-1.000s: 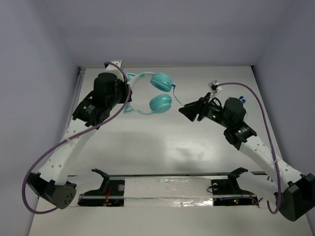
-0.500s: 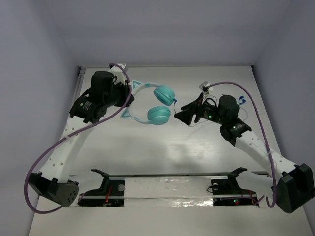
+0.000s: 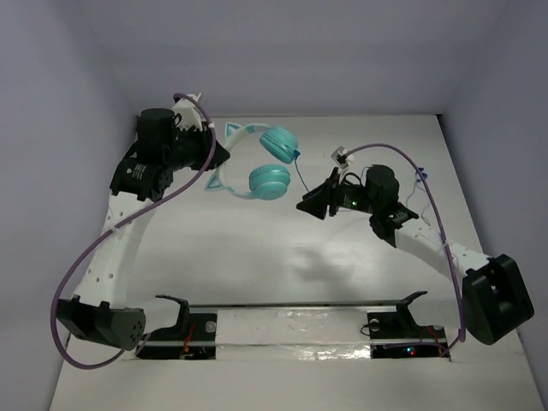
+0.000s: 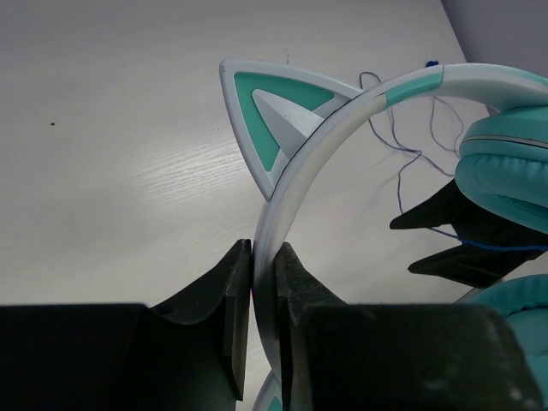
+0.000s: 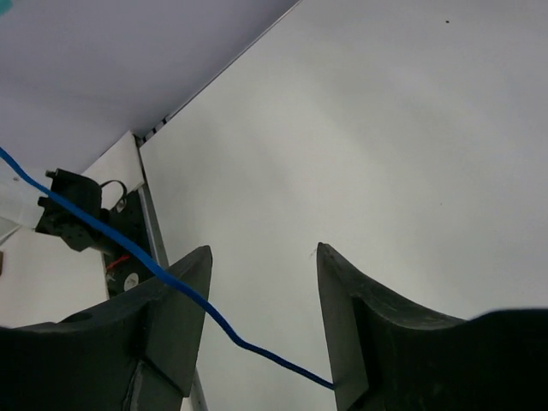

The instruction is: Wrap the headphones

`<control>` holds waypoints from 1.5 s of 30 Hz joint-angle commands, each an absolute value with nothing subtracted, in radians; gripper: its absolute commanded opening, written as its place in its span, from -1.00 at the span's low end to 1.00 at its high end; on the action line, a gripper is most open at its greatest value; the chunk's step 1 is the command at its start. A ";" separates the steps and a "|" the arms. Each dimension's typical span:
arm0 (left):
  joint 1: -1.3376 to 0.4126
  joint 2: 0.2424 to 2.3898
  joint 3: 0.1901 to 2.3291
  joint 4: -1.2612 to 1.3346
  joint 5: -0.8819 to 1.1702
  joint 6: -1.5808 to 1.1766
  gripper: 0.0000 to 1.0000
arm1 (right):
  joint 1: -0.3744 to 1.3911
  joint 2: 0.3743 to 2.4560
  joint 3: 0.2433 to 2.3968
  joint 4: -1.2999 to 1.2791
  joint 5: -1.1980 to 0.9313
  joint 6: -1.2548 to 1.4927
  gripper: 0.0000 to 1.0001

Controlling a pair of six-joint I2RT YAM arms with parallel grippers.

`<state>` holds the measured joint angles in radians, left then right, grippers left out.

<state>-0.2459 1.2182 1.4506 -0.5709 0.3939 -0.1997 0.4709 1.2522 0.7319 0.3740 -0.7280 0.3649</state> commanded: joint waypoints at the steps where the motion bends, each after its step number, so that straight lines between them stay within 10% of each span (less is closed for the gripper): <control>1: -0.189 1.221 1.542 -0.425 0.546 -0.279 -1.00 | 0.469 1.243 0.718 0.515 -0.684 0.371 0.15; 10: -0.068 1.295 1.603 -0.339 0.620 -0.373 -1.00 | 0.469 1.235 0.667 0.523 -0.442 0.345 -0.29; 18: -0.048 1.333 1.669 -0.301 0.695 -0.442 -1.00 | 0.469 1.362 0.727 0.561 -0.552 0.315 0.30; 37: 0.002 1.408 1.842 -0.278 0.791 -0.557 -1.00 | 0.469 1.580 0.741 0.727 -0.476 0.365 0.40; 45: 0.011 1.397 1.773 -0.227 0.796 -0.581 -1.00 | 0.469 1.618 0.746 0.779 -0.505 0.411 -0.16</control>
<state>0.0021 1.4246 1.7733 -0.3305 0.7612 -0.5327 0.4709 1.6150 0.7383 0.6743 -0.4973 0.3893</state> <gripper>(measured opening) 0.099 0.461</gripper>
